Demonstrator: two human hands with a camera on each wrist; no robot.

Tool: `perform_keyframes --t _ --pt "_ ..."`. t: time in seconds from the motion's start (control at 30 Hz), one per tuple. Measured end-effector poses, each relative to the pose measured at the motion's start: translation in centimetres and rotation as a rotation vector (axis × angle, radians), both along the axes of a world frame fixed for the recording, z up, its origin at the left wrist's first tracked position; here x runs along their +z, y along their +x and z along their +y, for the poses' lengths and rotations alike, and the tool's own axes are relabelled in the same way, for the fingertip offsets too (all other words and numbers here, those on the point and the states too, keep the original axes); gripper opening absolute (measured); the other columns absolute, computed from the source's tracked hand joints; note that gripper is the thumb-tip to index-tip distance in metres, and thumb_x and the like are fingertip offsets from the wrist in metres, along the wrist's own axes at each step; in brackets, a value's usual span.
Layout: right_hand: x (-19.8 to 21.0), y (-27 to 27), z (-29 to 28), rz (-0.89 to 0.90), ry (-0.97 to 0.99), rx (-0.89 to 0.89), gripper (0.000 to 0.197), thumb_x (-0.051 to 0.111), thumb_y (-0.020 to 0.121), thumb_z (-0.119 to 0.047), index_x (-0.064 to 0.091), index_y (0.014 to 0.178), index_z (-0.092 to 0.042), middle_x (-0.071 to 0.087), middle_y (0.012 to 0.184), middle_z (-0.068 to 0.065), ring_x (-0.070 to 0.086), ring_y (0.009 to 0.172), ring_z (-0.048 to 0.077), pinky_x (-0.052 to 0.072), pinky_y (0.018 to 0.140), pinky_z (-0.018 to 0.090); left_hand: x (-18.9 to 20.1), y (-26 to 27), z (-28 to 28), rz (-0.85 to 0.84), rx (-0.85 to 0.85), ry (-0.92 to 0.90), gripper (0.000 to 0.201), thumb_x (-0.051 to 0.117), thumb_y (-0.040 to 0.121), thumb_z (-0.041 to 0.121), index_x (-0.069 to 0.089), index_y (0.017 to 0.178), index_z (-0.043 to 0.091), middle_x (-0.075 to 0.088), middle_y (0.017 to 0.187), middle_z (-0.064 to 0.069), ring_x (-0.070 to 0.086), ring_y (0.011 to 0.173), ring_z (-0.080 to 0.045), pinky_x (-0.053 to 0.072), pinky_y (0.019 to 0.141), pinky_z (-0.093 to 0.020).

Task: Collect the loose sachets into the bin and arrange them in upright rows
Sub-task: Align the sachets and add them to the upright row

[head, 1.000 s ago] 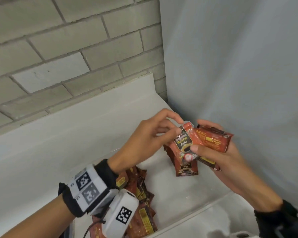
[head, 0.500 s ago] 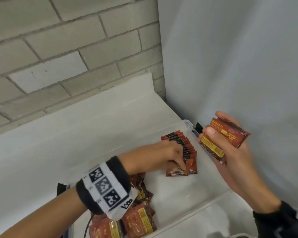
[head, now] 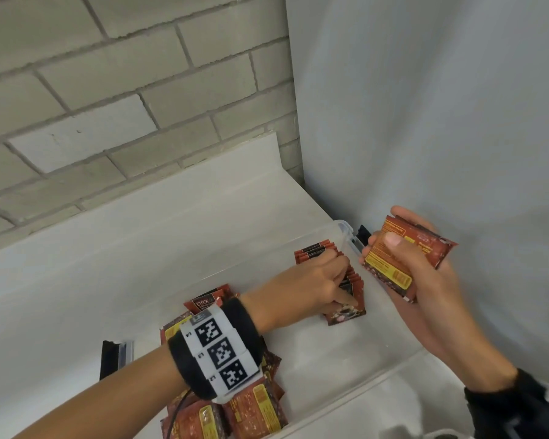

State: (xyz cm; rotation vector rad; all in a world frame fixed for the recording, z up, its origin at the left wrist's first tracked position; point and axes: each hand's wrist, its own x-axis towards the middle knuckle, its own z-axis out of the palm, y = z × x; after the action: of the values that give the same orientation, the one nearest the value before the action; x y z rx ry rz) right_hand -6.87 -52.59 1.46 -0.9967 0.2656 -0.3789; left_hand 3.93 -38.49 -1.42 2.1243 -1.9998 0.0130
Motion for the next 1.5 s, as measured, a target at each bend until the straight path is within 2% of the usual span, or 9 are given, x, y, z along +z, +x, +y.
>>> perform_keyframes --t 0.17,0.3,0.63,0.8,0.97,1.13,1.23,1.37,1.5 --pt "-0.5 0.1 -0.5 0.046 0.064 0.016 0.039 0.044 0.093 -0.005 0.051 0.130 -0.016 0.071 0.089 0.006 0.070 0.083 0.022 0.053 0.092 0.043 -0.3 -0.3 0.1 -0.068 0.021 0.049 0.027 0.070 0.084 0.029 0.071 0.110 0.024 0.053 0.101 -0.011 0.030 0.091 -0.019 0.039 0.071 -0.035" --pt "-0.4 0.1 -0.4 0.067 0.058 0.050 0.039 0.045 0.092 -0.005 0.051 0.129 -0.016 0.071 0.091 0.008 0.068 0.088 0.026 0.054 0.090 0.042 0.0 -0.4 0.0 -0.022 0.030 0.110 0.031 0.061 0.090 0.034 0.067 0.119 0.025 0.052 0.117 -0.015 0.028 0.094 -0.018 0.037 0.077 -0.035" --pt "-0.1 0.1 -0.3 0.015 0.048 0.072 0.050 0.061 0.074 -0.012 0.056 0.124 -0.017 0.071 0.101 0.006 0.071 0.090 0.020 0.058 0.067 0.027 3.8 0.9 0.7 0.531 0.341 -0.176 0.024 0.044 0.097 0.022 0.062 0.109 0.011 0.053 0.099 0.000 0.049 0.091 -0.007 0.038 0.077 -0.016" --pt "0.3 0.2 -0.2 0.000 0.035 0.130 0.047 0.060 0.075 -0.009 0.056 0.122 -0.015 0.072 0.102 0.008 0.071 0.088 0.022 0.058 0.064 0.028 6.4 0.0 0.5 0.861 0.350 -0.295 0.035 0.064 0.090 0.024 0.057 0.124 0.018 0.057 0.105 0.009 0.057 0.097 -0.008 0.051 0.082 -0.028" --pt "0.1 0.2 -0.1 0.015 0.036 0.194 0.086 0.084 0.057 -0.046 0.050 0.129 -0.013 0.071 0.110 0.010 0.070 0.097 0.025 0.059 0.077 0.036 6.9 -0.7 0.1 0.992 0.331 -0.377 0.030 0.074 0.079 0.009 0.060 0.105 0.016 0.061 0.094 0.011 0.056 0.090 -0.008 0.048 0.077 -0.029" --pt "-0.1 0.6 -0.1 0.093 0.043 0.297 0.122 0.074 0.034 -0.080 0.047 0.132 -0.014 0.069 0.103 0.016 0.070 0.089 0.028 0.055 0.086 0.048 7.7 -0.2 1.1 1.035 0.263 -0.455 0.020 0.076 0.076 0.009 0.064 0.090 0.017 0.057 0.086 -0.017 0.048 0.076 -0.020 0.044 0.077 -0.049" --pt "-0.1 0.6 -0.3 0.105 0.105 0.364 0.112 0.081 0.035 -0.072 0.054 0.126 -0.014 0.069 0.095 0.016 0.070 0.081 0.026 0.059 0.074 0.044 7.9 -0.1 1.5 1.048 0.197 -0.423 0.016 0.072 0.077 0.008 0.067 0.088 0.019 0.061 0.087 -0.018 0.054 0.081 -0.033 0.044 0.079 -0.051" --pt "0.2 0.4 -0.6 0.127 0.071 0.416 0.087 0.092 0.046 -0.044 0.061 0.122 -0.014 0.071 0.099 0.013 0.071 0.081 0.025 0.060 0.069 0.038 7.6 -0.1 1.7 1.062 0.125 -0.338 0.019 0.063 0.083 -0.006 0.066 0.084 0.013 0.063 0.098 -0.004 0.060 0.099 -0.018 0.053 0.086 -0.039" --pt "0.7 0.3 -0.8 0.132 0.117 0.375 0.042 0.073 0.068 -0.014 0.068 0.109 -0.016 0.072 0.096 0.013 0.071 0.077 0.023 0.057 0.058 0.029 7.0 0.1 1.7 1.010 0.155 -0.318 0.018 0.061 0.086 -0.004 0.071 0.085 0.011 0.056 0.113 -0.010 0.057 0.105 -0.013 0.053 0.087 -0.035"
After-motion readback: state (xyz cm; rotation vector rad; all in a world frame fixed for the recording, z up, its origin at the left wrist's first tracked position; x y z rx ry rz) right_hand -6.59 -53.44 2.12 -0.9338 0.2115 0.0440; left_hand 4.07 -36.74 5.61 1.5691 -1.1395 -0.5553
